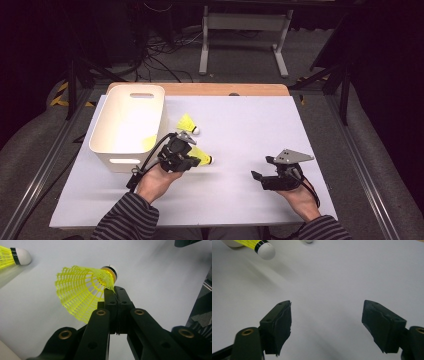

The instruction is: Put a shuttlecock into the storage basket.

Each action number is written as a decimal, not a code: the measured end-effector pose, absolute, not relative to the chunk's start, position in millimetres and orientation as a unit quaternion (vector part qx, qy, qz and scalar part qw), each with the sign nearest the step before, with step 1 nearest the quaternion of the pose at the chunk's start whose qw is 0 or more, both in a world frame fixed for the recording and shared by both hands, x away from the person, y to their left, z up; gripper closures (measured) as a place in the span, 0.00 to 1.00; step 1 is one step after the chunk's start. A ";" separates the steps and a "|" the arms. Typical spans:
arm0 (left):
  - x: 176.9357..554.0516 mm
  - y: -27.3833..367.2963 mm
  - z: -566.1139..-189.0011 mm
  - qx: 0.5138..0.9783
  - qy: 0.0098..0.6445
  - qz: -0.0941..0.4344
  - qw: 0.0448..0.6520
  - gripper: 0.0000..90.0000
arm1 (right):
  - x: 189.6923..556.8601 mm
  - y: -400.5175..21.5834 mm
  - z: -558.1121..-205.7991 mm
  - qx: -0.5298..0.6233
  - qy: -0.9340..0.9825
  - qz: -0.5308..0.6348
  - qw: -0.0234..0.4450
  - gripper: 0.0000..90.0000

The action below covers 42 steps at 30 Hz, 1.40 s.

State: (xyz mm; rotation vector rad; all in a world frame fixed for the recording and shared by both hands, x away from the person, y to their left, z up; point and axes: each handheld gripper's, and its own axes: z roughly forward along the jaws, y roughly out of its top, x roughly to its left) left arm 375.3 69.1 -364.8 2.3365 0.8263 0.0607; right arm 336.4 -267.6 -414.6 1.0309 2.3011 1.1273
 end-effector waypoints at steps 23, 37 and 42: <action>373.9 80.2 -354.5 0.885 0.325 0.024 0.332 1.00 | 327.7 -291.3 -433.4 0.392 0.790 0.429 0.198 0.21; 373.3 79.1 -348.3 0.885 0.324 0.028 0.333 1.00 | 326.7 -297.3 -440.0 0.405 0.779 0.431 0.208 0.21; 373.6 81.7 -344.7 0.884 0.326 0.028 0.334 1.00 | 327.0 -298.1 -440.9 0.407 0.778 0.431 0.208 0.21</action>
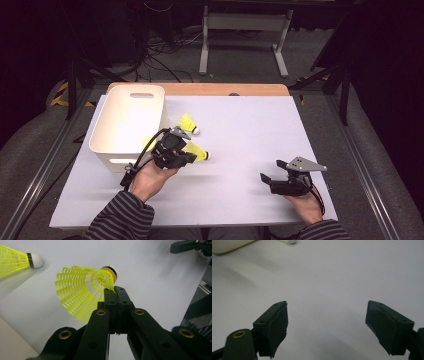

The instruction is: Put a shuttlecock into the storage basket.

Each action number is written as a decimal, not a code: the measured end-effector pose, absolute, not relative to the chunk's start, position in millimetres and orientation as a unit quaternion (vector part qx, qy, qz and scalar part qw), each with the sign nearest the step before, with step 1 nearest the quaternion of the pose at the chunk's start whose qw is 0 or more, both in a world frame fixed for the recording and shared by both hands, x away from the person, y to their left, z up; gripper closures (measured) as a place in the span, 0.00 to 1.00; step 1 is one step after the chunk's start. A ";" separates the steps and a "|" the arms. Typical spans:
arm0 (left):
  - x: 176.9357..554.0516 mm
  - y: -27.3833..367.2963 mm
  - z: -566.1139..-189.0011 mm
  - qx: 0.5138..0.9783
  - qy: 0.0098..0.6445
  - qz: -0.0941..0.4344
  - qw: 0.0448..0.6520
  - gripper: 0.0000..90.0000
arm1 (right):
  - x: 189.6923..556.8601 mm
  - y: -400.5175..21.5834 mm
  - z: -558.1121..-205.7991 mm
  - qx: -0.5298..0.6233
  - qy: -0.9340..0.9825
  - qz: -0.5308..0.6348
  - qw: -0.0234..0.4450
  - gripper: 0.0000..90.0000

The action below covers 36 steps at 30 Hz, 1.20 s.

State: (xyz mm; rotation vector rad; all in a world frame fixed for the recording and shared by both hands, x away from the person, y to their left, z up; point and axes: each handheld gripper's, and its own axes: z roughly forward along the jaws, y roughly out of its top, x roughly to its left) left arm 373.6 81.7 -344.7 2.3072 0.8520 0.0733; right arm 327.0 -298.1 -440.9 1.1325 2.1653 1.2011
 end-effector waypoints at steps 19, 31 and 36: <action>382.4 82.6 -327.1 0.882 0.328 0.029 0.337 1.00 | 330.5 -299.4 -442.1 0.411 0.775 0.433 0.209 0.20; 392.9 82.7 -320.3 0.881 0.335 0.032 0.334 1.00 | 330.9 -298.9 -442.0 0.409 0.775 0.434 0.210 0.20; 397.8 85.7 -316.2 0.879 0.340 0.035 0.334 1.00 | 330.5 -299.0 -441.9 0.409 0.775 0.433 0.211 0.20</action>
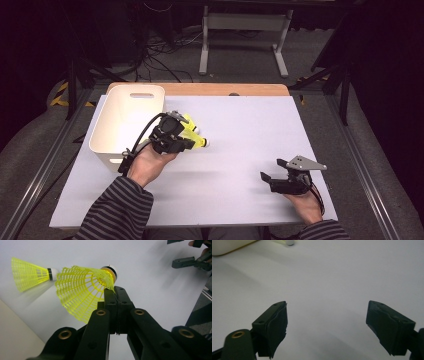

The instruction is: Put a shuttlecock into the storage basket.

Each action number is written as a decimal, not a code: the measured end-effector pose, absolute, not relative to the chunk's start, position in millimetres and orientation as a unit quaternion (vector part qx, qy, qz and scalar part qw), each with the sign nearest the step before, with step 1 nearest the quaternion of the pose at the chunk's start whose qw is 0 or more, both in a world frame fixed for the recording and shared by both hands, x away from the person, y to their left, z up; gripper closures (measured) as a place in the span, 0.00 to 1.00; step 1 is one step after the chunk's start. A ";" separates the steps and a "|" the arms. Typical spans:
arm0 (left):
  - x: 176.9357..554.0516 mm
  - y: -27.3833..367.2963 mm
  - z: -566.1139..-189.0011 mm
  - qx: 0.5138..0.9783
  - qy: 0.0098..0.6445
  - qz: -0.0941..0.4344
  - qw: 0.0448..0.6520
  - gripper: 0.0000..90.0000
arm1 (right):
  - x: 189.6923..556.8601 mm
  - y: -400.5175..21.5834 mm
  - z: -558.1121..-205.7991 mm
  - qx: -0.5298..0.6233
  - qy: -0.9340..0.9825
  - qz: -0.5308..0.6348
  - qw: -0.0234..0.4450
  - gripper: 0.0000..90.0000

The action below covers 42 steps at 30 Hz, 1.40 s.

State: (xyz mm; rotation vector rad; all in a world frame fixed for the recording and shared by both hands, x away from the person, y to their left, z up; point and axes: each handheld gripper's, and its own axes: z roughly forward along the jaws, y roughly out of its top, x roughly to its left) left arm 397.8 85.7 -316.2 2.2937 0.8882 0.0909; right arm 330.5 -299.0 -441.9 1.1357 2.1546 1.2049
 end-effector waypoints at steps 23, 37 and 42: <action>411.5 92.8 -301.3 0.871 0.355 0.041 0.337 1.00 | 330.7 -299.1 -442.3 0.407 0.777 0.432 0.208 0.20; 417.4 105.9 -289.6 0.863 0.374 0.053 0.337 1.00 | 330.8 -299.1 -442.4 0.406 0.778 0.434 0.205 0.20; 420.4 110.6 -288.7 0.860 0.381 0.058 0.336 1.00 | 330.8 -299.5 -442.3 0.408 0.776 0.434 0.205 0.20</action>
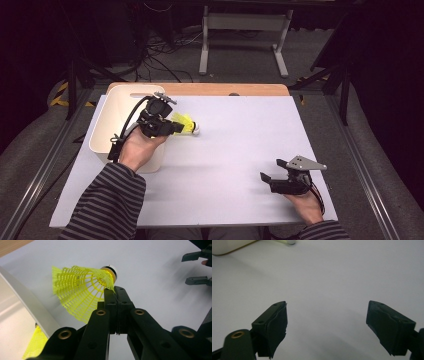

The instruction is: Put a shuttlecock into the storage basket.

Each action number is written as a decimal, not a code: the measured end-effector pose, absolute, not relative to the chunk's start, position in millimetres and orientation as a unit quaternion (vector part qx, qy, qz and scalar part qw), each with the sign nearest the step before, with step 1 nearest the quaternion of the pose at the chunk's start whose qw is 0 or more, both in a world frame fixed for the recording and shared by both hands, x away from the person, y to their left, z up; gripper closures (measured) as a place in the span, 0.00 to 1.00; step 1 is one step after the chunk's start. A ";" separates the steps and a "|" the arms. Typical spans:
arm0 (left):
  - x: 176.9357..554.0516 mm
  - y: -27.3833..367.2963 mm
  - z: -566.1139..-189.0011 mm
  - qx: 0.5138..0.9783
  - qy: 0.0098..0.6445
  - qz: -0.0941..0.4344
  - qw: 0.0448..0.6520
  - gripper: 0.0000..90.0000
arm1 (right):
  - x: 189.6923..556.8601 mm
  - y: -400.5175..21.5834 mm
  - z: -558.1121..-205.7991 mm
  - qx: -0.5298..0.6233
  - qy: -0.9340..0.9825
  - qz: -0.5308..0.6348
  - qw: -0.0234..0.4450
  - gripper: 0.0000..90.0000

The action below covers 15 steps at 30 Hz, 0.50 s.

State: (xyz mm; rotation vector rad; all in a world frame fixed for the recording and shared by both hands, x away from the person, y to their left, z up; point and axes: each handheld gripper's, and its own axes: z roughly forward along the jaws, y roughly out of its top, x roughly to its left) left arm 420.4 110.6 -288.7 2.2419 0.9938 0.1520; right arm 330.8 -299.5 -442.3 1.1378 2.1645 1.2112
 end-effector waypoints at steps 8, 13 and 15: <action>425.6 116.3 -287.0 0.855 0.388 0.064 0.338 1.00 | 331.0 -299.7 -442.2 0.407 0.776 0.436 0.203 0.19; 426.0 115.8 -285.7 0.856 0.389 0.064 0.335 1.00 | 331.1 -299.8 -442.2 0.407 0.776 0.436 0.203 0.19; 426.2 116.2 -285.0 0.856 0.389 0.063 0.335 1.00 | 331.1 -299.9 -442.2 0.407 0.776 0.437 0.203 0.19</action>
